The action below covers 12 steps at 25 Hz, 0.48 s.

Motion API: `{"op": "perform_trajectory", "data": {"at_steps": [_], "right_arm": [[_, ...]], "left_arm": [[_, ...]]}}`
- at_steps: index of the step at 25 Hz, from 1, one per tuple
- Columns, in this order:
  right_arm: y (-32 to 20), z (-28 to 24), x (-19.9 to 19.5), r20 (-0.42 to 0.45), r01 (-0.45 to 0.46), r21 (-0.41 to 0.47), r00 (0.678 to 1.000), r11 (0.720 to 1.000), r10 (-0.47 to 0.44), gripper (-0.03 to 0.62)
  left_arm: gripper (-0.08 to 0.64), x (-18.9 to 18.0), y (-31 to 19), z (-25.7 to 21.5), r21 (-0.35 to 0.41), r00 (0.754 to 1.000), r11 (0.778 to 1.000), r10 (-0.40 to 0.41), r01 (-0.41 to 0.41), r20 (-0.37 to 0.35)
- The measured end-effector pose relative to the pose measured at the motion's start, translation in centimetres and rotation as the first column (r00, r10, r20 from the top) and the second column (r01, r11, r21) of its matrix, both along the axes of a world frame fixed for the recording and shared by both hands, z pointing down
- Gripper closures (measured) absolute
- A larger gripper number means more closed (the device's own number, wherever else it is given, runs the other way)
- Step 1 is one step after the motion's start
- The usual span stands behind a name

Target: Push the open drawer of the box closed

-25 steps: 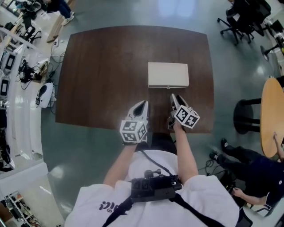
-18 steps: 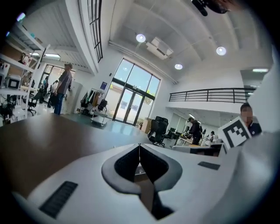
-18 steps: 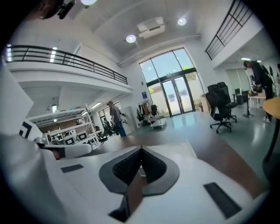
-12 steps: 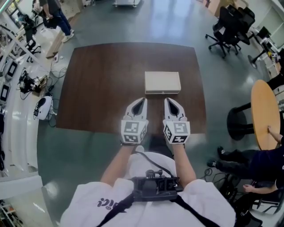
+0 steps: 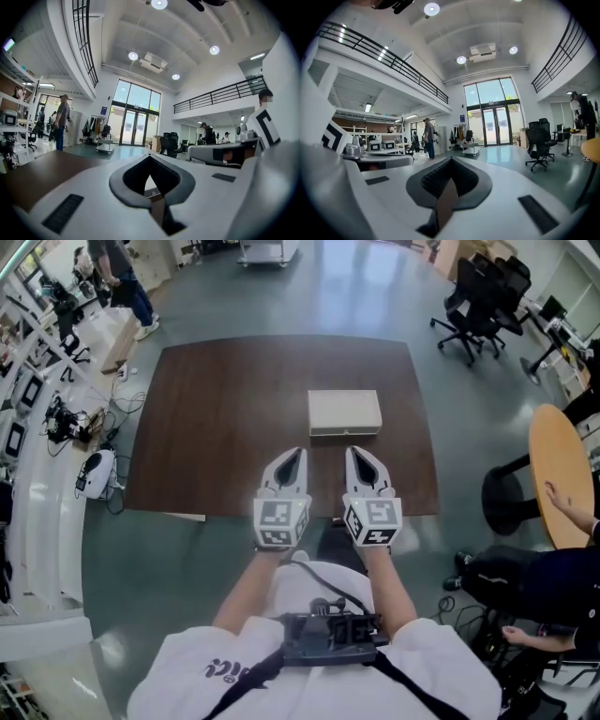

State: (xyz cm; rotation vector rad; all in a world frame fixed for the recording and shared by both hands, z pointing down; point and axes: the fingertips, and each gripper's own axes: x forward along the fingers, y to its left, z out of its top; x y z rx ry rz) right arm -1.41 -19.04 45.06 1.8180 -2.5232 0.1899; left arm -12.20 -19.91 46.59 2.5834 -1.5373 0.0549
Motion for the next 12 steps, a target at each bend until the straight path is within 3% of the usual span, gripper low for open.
{"op": "perform_trajectory", "data": {"at_steps": [12], "right_arm": [[1.7, 0.8, 0.4, -0.009, 0.0, -0.015, 1.0, 1.0, 0.0, 0.586]], "left_arm": [[0.552, 1.5, 1.9, 1.0, -0.012, 0.999, 0.999, 0.044, -0.044, 0.006]]}}
